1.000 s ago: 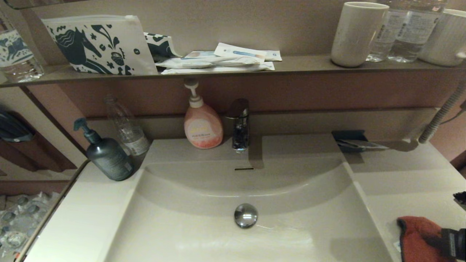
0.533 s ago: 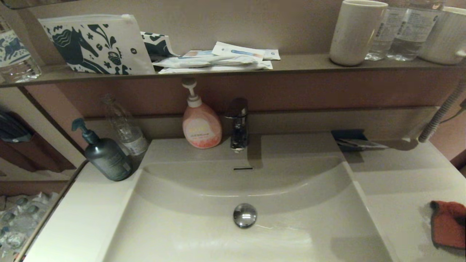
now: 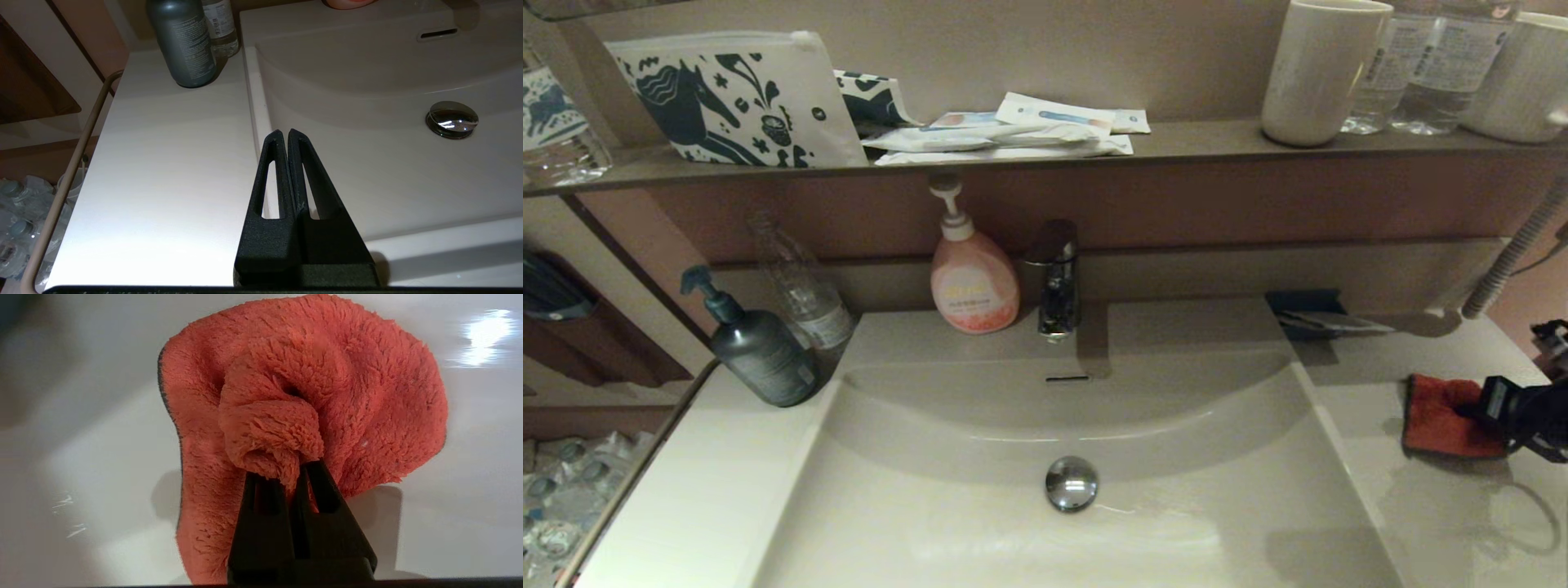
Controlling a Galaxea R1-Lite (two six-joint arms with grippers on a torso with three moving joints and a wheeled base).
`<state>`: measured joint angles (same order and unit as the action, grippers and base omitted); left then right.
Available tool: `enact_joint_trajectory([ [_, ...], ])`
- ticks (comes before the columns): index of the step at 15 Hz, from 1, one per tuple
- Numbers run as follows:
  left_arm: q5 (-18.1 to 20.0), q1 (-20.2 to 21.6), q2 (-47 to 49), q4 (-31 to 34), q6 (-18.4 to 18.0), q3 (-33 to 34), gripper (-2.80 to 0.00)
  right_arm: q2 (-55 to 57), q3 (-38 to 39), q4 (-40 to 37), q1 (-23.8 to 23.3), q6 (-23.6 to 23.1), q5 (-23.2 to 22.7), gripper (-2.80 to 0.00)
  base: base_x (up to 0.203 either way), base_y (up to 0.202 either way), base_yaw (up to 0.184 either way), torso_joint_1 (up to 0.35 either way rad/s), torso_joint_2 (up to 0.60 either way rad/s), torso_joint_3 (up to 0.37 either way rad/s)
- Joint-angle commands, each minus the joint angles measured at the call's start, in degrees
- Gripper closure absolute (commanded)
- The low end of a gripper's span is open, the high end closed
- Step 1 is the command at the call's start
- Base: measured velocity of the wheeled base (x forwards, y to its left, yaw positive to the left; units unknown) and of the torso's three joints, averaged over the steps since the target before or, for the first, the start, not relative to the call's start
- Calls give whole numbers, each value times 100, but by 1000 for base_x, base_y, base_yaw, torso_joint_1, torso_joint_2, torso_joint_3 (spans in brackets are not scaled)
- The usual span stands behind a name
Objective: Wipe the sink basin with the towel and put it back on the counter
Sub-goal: Wipe the sink
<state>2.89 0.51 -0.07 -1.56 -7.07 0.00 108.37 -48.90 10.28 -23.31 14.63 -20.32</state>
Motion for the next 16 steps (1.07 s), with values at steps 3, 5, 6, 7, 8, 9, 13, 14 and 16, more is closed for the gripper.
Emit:
enact_joint_trajectory([
  [3,2,2,7,-11,-5,0,0,-207,-96,-46,1226,451,376,0,0,0,0,0,0,0],
  [5,2,2,7,-5,-5,0,0,-614,99,-449,1653,518,517,0,0,0,0,0,0,0],
  [6,2,2,7,-2,-5,0,0,-798,209,-743,1763,514,543,0,0,0,0,0,0,0],
  [7,2,2,7,-2,-5,0,0,-957,297,-1000,1826,479,571,0,0,0,0,0,0,0],
  [8,2,2,7,-2,-5,0,0,-1150,375,-1286,1854,382,644,0,0,0,0,0,0,0],
  [9,2,2,7,-2,-5,0,0,-1323,491,-1481,1862,265,706,0,0,0,0,0,0,0],
  [13,2,2,7,-4,-5,0,0,-2091,1206,-1817,1930,-30,820,0,0,0,0,0,0,0],
  [14,2,2,7,-2,-5,0,0,-2281,1456,-1911,2043,-61,889,0,0,0,0,0,0,0],
  [16,2,2,7,-8,-5,0,0,-2595,1916,-2001,2411,-76,1087,0,0,0,0,0,0,0],
])
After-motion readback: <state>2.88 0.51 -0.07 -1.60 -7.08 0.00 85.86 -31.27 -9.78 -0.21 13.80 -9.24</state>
